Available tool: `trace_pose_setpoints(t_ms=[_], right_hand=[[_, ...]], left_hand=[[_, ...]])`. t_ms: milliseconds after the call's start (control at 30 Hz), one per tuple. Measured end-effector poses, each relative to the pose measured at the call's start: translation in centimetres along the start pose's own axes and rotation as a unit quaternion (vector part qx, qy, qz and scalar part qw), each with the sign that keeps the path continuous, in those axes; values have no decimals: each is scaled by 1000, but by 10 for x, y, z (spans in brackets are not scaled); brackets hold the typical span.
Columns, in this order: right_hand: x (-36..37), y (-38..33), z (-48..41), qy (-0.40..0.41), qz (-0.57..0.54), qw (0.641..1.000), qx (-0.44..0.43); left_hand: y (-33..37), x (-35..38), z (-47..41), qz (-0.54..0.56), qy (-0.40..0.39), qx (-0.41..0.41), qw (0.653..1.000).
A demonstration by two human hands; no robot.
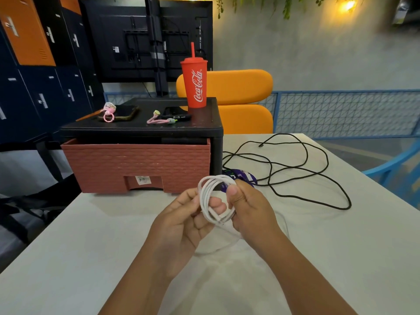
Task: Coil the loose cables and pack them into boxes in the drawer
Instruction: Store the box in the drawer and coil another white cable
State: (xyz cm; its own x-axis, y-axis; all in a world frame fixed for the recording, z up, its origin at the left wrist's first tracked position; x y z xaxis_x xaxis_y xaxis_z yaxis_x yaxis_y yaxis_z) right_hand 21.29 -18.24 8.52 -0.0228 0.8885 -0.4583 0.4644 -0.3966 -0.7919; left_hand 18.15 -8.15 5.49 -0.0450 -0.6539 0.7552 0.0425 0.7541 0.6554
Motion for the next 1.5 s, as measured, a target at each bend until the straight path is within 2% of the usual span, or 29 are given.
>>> trace_pose_setpoints(t_ms=[133, 400, 533, 633, 867, 967, 1067, 1200, 1333, 1433, 1500], right_hand=[[-8, 2, -1, 44, 56, 997, -11], [-10, 1, -1, 45, 88, 995, -9], [-4, 4, -2, 13, 76, 997, -3], [9, -8, 2, -23, 109, 992, -57], [22, -12, 5, -79, 11, 996, -45], [24, -11, 5, -106, -56, 993, -19], [20, -8, 5, -109, -71, 991, 9], [7, 8, 0, -83, 19, 996, 36], [-13, 16, -5, -40, 137, 989, 37], [-19, 18, -4, -41, 250, 967, 36], [-8, 18, 0, -80, 340, 937, 33]], left_hand=[[-10, -1, 0, -9, 0, -28, 1000], [-8, -8, -3, -95, 5, -42, 995], [-10, -12, -4, -9, 21, -66, 998], [-9, -7, -3, 11, 5, -76, 997], [-11, 4, 0, 88, -26, -88, 992], [-13, 8, 1, 121, -52, -92, 987], [-9, 6, 0, 136, -64, -83, 985], [11, -4, -4, 180, -50, -18, 982], [21, -8, -4, 220, -72, -4, 973], [23, -15, -7, 214, -47, 24, 975], [21, -13, -9, 225, -84, 13, 971]])
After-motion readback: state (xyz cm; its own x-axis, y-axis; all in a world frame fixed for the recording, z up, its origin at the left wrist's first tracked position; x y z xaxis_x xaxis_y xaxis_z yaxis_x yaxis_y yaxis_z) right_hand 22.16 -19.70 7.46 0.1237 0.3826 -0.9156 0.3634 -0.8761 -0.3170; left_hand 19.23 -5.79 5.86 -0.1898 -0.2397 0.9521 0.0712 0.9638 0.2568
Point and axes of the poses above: each hand's wrist, its own z-axis away from the middle knuckle, its own x-axis out of the palm, y = z × x, the point moved 10 cm from there along -z, towards the middle knuckle, and after that the axes turned 12 degrees about z, right-handed, at the moved point
